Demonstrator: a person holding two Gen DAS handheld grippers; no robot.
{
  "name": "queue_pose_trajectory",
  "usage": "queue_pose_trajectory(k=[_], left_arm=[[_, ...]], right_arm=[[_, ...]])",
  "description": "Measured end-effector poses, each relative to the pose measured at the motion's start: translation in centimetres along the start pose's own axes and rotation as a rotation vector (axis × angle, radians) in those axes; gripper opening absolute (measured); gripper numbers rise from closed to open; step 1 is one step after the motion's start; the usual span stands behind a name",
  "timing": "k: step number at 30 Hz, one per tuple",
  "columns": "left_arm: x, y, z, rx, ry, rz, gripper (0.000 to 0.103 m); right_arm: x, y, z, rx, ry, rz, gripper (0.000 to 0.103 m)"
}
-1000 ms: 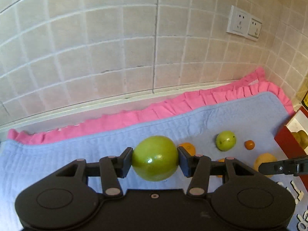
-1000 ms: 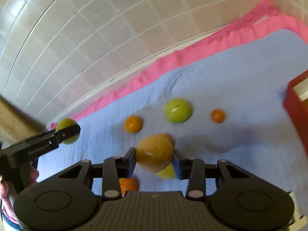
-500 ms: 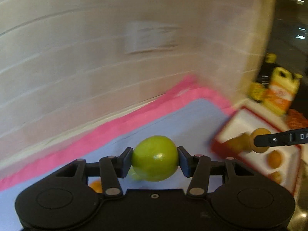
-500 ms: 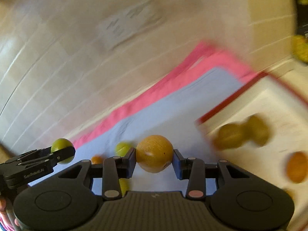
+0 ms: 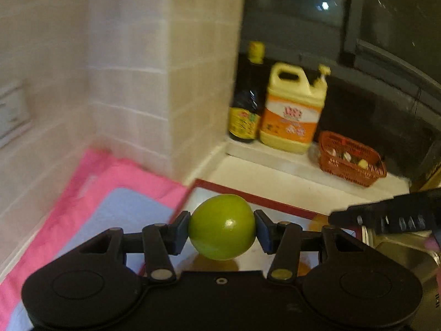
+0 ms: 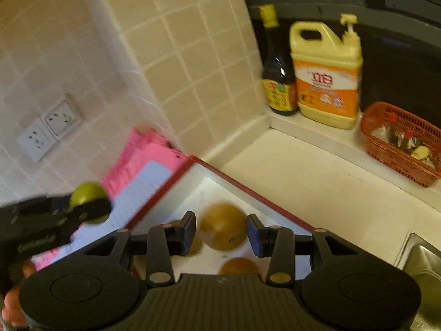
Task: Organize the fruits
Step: 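Carry green apple and pear into the red box and release both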
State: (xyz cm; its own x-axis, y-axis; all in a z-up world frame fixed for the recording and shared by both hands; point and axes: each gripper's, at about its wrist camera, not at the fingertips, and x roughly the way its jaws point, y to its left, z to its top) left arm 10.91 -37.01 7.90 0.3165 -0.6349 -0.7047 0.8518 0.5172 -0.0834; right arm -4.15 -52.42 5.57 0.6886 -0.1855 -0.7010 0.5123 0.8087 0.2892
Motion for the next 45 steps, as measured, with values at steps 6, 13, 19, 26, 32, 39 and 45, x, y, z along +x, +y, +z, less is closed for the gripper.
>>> queue_pose_trajectory(k=[6, 13, 19, 26, 32, 39, 45], left_arm=[[8.2, -1.2, 1.0, -0.016, 0.096, -0.070, 0.060], [13.3, -1.0, -0.7, -0.023, 0.209, -0.084, 0.060], [15.3, -0.9, -1.5, -0.030, 0.242, -0.081, 0.060], [16.0, -1.3, -2.0, -0.025, 0.254, -0.077, 0.060], [15.2, -1.6, -1.8, -0.049, 0.213, -0.030, 0.077], [9.4, -2.0, -2.3, -0.110, 0.090, 0.008, 0.079], [2.1, -2.1, -4.1, -0.136, -0.024, 0.082, 0.080]], right_arm=[[1.9, -1.7, -1.1, 0.038, 0.025, 0.001, 0.042], [4.6, -2.5, -2.3, 0.044, 0.090, -0.026, 0.042], [7.4, -2.8, -2.9, 0.070, 0.138, -0.033, 0.040], [7.9, -3.0, -2.8, 0.073, 0.146, -0.041, 0.040], [7.8, -3.6, -2.9, 0.094, 0.158, -0.028, 0.041], [4.9, -3.8, -2.5, 0.103, 0.106, -0.061, 0.056], [1.8, -1.4, -1.9, 0.083, 0.030, -0.036, 0.076]])
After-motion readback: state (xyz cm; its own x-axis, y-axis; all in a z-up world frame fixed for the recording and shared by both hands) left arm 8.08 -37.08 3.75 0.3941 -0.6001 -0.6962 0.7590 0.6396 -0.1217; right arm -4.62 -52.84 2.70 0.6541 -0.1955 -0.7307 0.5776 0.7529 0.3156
